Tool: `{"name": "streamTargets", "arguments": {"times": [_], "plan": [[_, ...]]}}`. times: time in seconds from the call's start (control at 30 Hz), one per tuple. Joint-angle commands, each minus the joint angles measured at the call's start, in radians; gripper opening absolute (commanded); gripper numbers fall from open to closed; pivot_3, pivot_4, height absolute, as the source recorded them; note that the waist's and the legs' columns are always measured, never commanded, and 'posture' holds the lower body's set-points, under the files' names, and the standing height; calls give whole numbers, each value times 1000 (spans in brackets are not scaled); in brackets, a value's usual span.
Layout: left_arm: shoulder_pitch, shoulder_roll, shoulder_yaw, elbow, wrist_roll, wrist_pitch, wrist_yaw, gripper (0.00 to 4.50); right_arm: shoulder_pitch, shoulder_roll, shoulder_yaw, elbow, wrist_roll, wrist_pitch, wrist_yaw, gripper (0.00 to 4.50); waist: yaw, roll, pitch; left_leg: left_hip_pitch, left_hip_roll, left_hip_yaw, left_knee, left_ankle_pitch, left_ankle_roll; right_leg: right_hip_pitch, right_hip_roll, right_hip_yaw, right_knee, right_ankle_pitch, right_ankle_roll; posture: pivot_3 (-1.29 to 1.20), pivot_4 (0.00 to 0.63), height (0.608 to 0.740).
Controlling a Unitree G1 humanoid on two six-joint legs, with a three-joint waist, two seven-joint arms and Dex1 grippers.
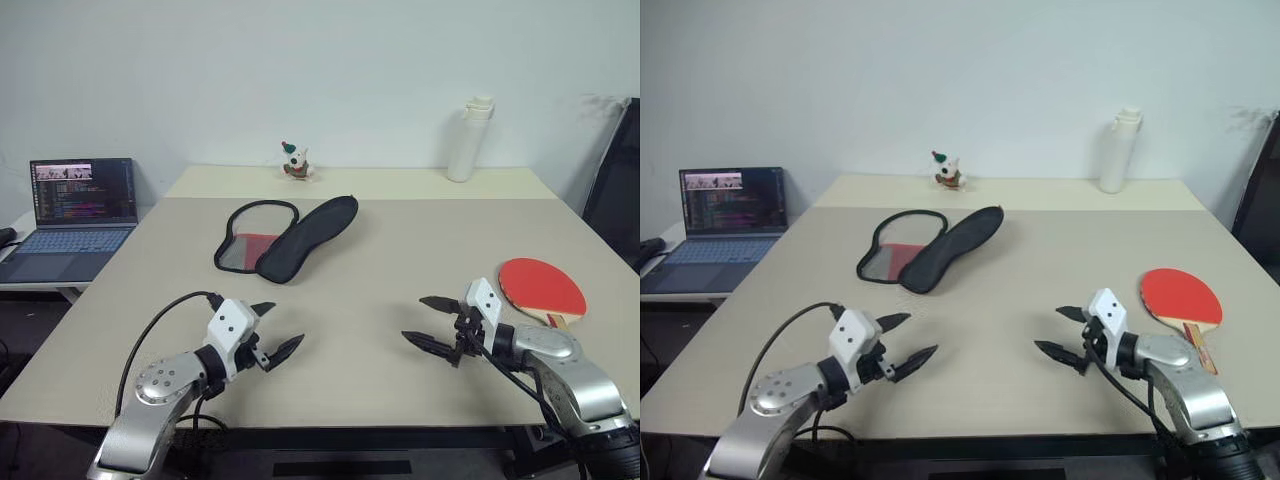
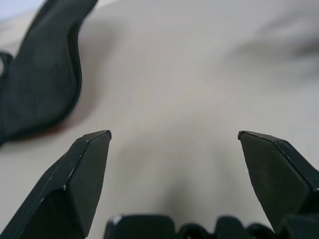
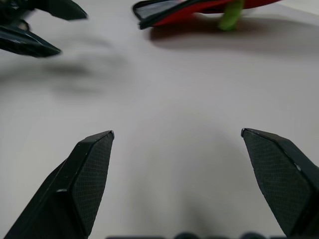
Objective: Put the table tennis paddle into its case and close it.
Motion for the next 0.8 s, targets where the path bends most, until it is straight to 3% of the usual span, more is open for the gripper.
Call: {"name": "streamTargets", "arguments": {"times": [0.03,0.33,0.5,0.8], "plan": [[-14,-10,6,-36,-2,-12,17,4448,15,-46,-39,-58,22,32,4,4500,0,0,0,0,0,0,0,0,0,0,0,0,0,0,0,0,150,740],[-149,-26,10,84,-37,-20,-32,4448,16,-86,-81,-148,58,109,-47,4500,2,0,0,1,-1,1,1,0,0,1,0,-1,0,1,1,0,150,740],[-291,-1,19,229,-36,-19,-77,4448,12,-56,-72,-174,56,112,-90,4500,1,0,0,1,-1,2,1,0,0,1,1,-1,0,1,1,0,150,740],[-560,-60,-64,625,94,-221,-85,4448,-8,-21,-70,-150,42,72,-118,4500,2,-1,0,0,-2,2,1,0,0,1,1,-1,-1,1,2,0,150,740]]}}
